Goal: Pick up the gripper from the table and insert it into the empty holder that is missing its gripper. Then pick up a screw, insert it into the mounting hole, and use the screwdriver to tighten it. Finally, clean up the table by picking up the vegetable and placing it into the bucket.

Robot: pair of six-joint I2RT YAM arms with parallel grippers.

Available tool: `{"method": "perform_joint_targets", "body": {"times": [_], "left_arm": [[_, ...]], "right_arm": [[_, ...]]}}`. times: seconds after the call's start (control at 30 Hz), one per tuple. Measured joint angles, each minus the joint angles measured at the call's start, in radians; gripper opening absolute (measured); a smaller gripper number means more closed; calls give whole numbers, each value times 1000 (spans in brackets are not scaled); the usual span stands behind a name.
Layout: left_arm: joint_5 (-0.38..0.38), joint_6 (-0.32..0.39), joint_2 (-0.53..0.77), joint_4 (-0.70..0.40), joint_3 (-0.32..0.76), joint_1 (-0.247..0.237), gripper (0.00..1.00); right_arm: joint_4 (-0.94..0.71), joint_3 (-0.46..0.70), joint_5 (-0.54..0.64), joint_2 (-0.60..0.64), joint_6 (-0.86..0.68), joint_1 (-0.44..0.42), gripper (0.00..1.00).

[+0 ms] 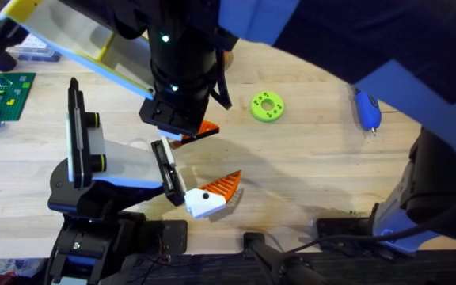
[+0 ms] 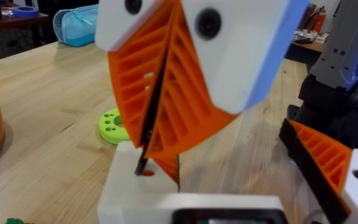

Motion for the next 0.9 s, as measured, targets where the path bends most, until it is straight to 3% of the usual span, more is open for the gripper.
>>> {"method": "perform_joint_targets", "body": {"times": [0.9], "left_arm": [[0,0,0,-2,0,0,987]], "right_arm": [[-61,46,24,-1,-7,0,9]]}}
